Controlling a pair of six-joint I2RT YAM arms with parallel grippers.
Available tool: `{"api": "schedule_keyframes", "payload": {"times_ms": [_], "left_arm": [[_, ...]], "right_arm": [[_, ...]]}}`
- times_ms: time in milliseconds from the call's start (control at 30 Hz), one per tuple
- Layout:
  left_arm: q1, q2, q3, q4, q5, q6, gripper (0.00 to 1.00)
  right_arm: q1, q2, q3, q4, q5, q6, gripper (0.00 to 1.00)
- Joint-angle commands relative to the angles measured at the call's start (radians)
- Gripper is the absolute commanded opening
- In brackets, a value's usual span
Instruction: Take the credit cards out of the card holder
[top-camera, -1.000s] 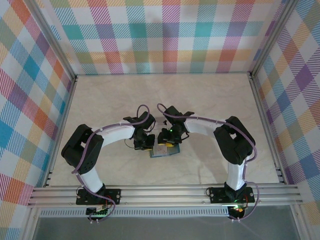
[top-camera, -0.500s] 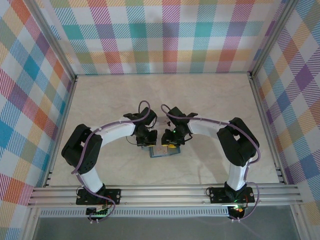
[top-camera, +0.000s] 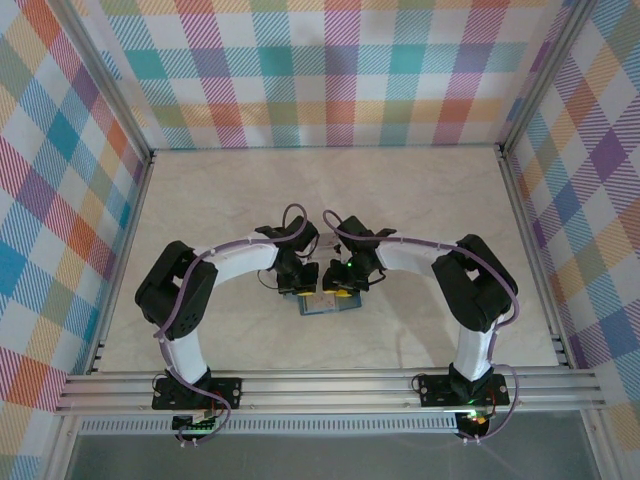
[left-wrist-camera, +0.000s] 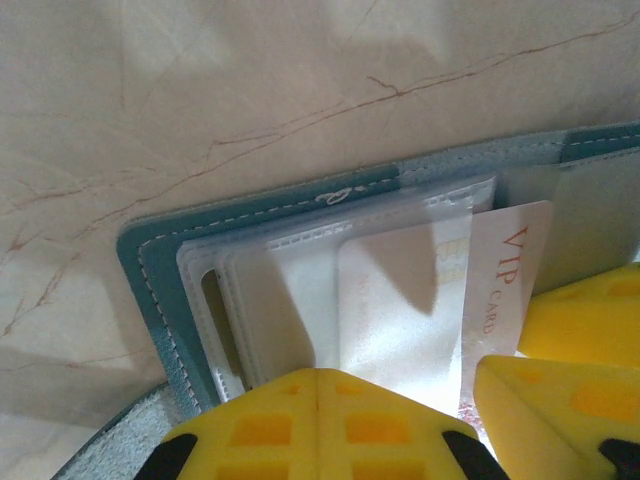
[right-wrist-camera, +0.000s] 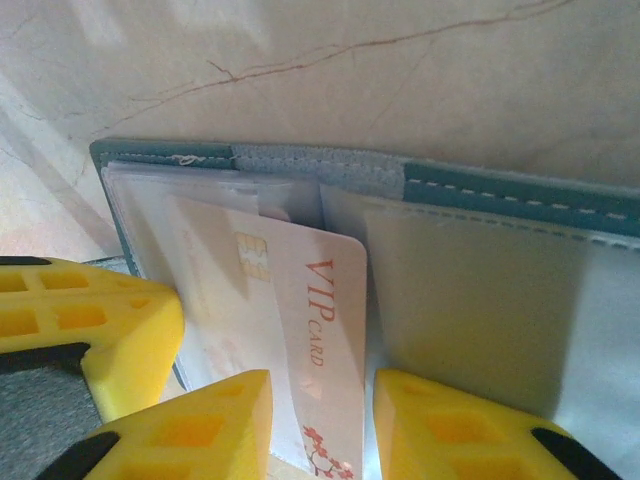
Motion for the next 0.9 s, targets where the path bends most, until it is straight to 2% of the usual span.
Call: {"api": "schedule_keyframes", "payload": {"times_ms": [0, 133, 500, 667, 867], "left_arm": [[-0.02, 0.031, 0.016, -0.059, -0.029, 0.032, 0.05], [-0.023, 0.047, 0.017, -0.086, -0.054, 0.05, 0.05], [-0.035, 0.083, 0.01, -0.101, -0.068, 0.061, 0.04], [-0.039, 0.093, 0.02, -0.102, -0.07, 0.062, 0.04], [-0.043, 0.095, 0.026, -0.1, -0.07, 0.057, 0.04]], "right_arm": [[-0.01, 0.021, -0.019, 0.033, -0.039, 0.016, 0.33], [-0.013, 0.017, -0.032, 0.058, -0.06, 0.018, 0.33], [-0.052, -0.041, -0.139, 0.274, -0.186, 0.083, 0.3], [-0.066, -0.055, -0.184, 0.377, -0.24, 0.112, 0.25], [-0.074, -0.072, -0.207, 0.42, -0.246, 0.122, 0.18]]}}
